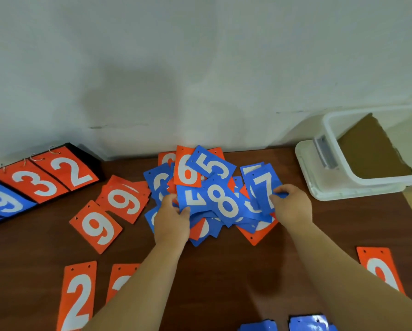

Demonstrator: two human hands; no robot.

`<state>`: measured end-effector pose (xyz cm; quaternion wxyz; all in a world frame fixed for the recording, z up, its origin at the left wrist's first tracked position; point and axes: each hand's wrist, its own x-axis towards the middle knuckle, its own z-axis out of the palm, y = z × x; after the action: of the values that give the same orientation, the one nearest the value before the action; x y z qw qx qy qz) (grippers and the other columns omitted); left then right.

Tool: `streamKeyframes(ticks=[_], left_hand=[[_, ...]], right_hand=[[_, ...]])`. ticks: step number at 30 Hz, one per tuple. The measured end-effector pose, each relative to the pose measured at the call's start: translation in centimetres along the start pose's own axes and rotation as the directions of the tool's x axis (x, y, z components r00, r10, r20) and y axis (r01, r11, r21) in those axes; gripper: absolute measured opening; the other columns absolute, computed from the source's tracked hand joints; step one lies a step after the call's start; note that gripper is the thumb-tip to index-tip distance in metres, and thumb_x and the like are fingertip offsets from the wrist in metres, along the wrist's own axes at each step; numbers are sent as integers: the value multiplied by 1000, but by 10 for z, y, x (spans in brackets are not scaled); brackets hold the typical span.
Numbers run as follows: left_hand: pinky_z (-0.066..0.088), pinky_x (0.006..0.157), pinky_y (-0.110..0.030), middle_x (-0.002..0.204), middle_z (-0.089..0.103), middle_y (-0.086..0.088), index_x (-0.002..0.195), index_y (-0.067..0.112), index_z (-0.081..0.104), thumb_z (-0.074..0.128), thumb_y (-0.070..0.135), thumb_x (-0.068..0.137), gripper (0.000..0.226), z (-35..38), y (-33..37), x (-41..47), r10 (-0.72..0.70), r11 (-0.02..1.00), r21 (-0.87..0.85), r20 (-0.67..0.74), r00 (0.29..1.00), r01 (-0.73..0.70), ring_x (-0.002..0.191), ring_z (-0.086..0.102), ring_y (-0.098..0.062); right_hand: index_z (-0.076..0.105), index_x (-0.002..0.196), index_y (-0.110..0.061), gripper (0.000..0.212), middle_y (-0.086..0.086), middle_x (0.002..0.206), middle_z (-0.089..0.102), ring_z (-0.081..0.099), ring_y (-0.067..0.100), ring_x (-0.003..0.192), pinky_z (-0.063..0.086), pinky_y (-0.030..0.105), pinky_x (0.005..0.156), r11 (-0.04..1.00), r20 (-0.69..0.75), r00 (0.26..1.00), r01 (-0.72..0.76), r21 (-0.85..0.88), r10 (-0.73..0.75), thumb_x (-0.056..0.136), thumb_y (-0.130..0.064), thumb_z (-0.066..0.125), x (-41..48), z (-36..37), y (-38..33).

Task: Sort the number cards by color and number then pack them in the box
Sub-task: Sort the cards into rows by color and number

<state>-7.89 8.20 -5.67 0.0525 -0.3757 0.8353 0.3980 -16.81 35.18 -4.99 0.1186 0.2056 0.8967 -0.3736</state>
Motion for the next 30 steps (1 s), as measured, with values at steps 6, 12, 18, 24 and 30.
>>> streamKeyframes(ticks=[6, 12, 18, 24, 30], left_hand=[[51, 83, -35, 141, 58, -5, 158, 26, 32, 49, 27, 106, 55, -29, -21, -21, -46, 993, 106, -62, 997, 53, 118, 61, -23], [60, 86, -49, 142, 58, -2, 156, 37, 30, 50, 26, 104, 56, -58, -45, -38, -72, 995, 63, -136, 988, 81, 119, 64, -26], [55, 71, -32, 121, 63, 5, 131, 26, 58, 47, 22, 106, 27, -87, -51, -68, -113, 974, -219, -217, 970, 64, 110, 61, -16], [59, 63, -35, 109, 65, 7, 118, 32, 63, 48, 24, 107, 21, -92, -52, -101, -112, 917, -395, -130, 985, 52, 95, 69, -14], [54, 69, -29, 107, 67, 10, 110, 31, 67, 49, 18, 105, 23, -45, -52, -149, 66, 962, -267, 42, 997, -53, 96, 65, -10]], right_hand=[[67, 95, -27, 11, -6, 93, 69, 66, 15, 72, 53, 33, 61, 969, 16, 1000, -8, 247, 4, 91, -18, 72, -41, -9, 9], [68, 101, -27, 12, -11, 94, 64, 64, 15, 72, 52, 34, 62, 966, 93, 995, 17, 257, -43, 94, -18, 69, -75, -13, 8], [70, 104, -22, 16, -1, 108, 69, 66, 18, 77, 55, 33, 67, 905, 171, 984, -29, 425, -49, 94, -9, 69, -119, -20, 6], [68, 107, -27, 25, -7, 109, 72, 73, 18, 93, 63, 41, 78, 906, 285, 957, -80, 416, -47, 93, -6, 71, -176, -43, 32], [70, 103, -23, 20, 1, 101, 73, 69, 20, 75, 60, 33, 63, 955, 263, 965, -96, 280, 20, 93, -5, 68, -206, -75, 92]])
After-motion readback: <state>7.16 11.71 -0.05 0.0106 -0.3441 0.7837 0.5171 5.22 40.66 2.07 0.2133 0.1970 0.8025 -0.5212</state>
